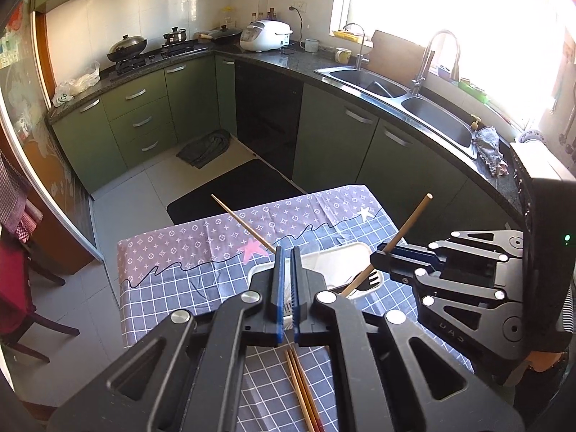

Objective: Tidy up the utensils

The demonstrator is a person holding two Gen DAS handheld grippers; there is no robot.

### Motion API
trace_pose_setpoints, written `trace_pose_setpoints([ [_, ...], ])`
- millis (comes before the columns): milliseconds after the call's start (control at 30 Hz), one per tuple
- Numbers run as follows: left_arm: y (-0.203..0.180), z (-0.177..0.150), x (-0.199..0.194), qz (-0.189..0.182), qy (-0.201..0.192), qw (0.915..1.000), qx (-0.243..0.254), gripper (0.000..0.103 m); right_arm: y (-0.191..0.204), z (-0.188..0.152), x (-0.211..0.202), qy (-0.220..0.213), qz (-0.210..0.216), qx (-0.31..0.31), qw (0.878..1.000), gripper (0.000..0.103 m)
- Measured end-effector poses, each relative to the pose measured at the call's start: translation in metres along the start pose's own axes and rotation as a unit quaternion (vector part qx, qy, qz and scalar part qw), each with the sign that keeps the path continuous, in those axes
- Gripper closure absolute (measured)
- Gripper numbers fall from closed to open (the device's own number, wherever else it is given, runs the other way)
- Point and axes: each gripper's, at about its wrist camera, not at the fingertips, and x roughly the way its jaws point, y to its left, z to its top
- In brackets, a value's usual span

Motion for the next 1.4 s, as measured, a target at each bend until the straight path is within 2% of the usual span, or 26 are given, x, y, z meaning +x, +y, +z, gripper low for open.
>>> trace_pose_setpoints([
  [200,0.009,-0.007,-0.009,0.009,0.002,0.9999,-0.004,0.1,0.001,-0.004,0.008,0.006,-0.005,0.002,1.0,0.096],
  [367,0.033,-0.015,-0.012,0.015,0.003,0.9996,-0.023,0.1,0.008,-0.01,0.023,0.024,-0.006,-0.008,1.0,0.096],
  [533,0.066,-0.029,0.0,0.016,0.019,0.9989,-0.039,0.1,0.011,-0.008,0.036,0.042,-0.016,-0.01,0.999,0.095],
  [633,0.087,-0.039,0.013,0.014,0.032,0.998,-0.052,0.1,0.014,-0.005,0.034,0.046,-0.021,-0.012,0.999,0.084],
  [733,0.103,-0.046,0.025,0.008,0.041,0.9972,-0.062,0.099,0.016,0.0,0.023,0.043,-0.027,-0.015,0.999,0.081],
  [900,0.125,-0.052,0.052,-0.004,0.059,0.9955,-0.075,0.086,0.02,0.011,-0.007,0.037,-0.015,-0.015,0.999,0.076],
  [1033,0.138,-0.045,0.086,-0.015,0.093,0.9911,-0.094,0.075,0.013,0.027,-0.029,0.025,0.021,0.01,0.999,0.07],
  [1133,0.139,-0.024,0.122,-0.034,0.134,0.9849,-0.105,0.074,-0.001,0.038,-0.038,0.017,0.028,0.033,0.999,0.07],
  [1267,0.131,0.013,0.197,-0.053,0.209,0.9686,-0.124,0.075,-0.029,0.043,-0.039,0.02,0.034,0.069,0.997,0.069],
  [1400,0.122,0.04,0.277,-0.042,0.256,0.955,-0.143,0.076,-0.059,0.032,-0.035,0.034,0.04,0.095,0.994,0.069],
])
